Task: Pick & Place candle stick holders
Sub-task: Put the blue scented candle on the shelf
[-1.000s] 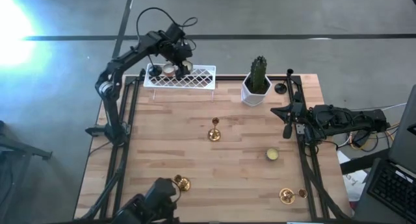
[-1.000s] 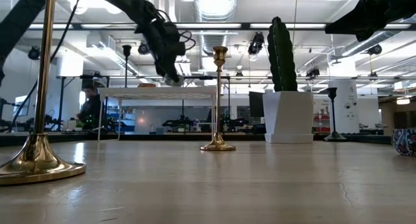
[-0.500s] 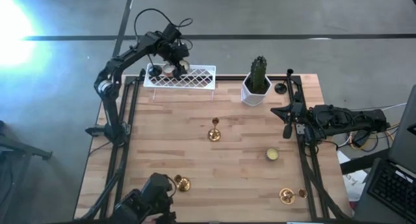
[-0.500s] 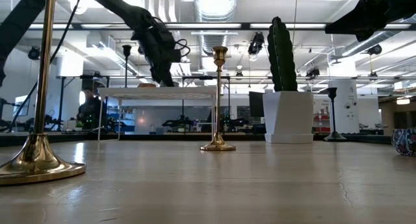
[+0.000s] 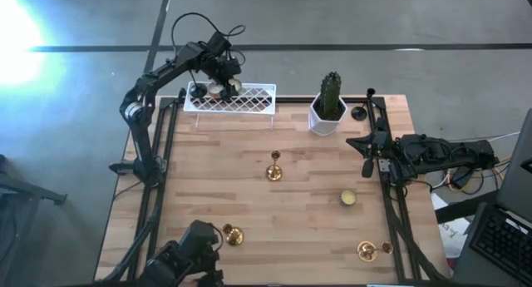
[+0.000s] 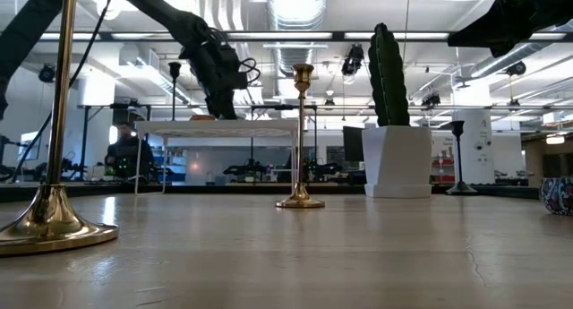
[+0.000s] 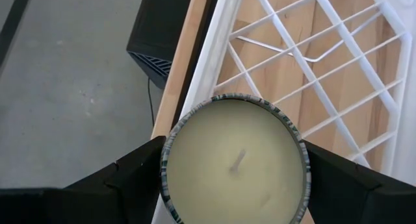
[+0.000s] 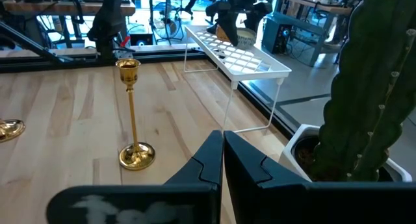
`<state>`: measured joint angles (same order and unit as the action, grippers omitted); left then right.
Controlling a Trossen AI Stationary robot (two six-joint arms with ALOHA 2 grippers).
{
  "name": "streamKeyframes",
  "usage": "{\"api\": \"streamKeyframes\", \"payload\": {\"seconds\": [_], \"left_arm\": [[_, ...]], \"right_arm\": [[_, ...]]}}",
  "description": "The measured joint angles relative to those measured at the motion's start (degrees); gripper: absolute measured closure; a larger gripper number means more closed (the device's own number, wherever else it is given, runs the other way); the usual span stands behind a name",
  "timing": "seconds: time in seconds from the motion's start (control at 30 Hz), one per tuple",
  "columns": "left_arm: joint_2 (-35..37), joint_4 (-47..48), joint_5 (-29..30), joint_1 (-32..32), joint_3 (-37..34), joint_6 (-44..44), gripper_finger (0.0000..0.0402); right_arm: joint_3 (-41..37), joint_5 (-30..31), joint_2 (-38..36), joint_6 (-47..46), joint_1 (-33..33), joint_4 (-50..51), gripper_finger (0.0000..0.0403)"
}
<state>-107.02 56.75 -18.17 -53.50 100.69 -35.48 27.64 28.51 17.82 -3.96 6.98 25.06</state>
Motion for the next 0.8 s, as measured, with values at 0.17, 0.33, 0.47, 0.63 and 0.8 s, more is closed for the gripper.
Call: {"api": "streamKeyframes", "payload": {"seconds": [0.17, 0.33, 0.47, 0.63, 0.8], "left_arm": [[0.0, 0.22, -0.04, -0.15, -0.01, 0.06, 0.0101], [0.0, 0.59, -0.14, -0.13, -0.01, 0.76, 0.0101], [0.04, 0.64, -0.39, -0.13, -0.4, 1.1, 0.0101], [0.11, 0.85, -0.37, -0.13, -0.56, 1.29, 0.0101], [0.11, 1.09, -0.35, -0.13, -0.58, 1.31, 0.0096]], "right_arm": [[0.0, 0.0, -0.02, 0.06, -0.01, 0.01, 0.0394], [0.0, 0.02, 0.0, 0.06, -0.02, 0.0, 0.0394], [0.02, 0.0, 0.0, 0.02, -0.02, 0.0, 0.0394], [0.0, 0.02, -0.02, 0.08, 0.0, 0.0, 0.0394], [0.0, 0.02, -0.01, 0.06, -0.01, 0.0, 0.0394]]}}
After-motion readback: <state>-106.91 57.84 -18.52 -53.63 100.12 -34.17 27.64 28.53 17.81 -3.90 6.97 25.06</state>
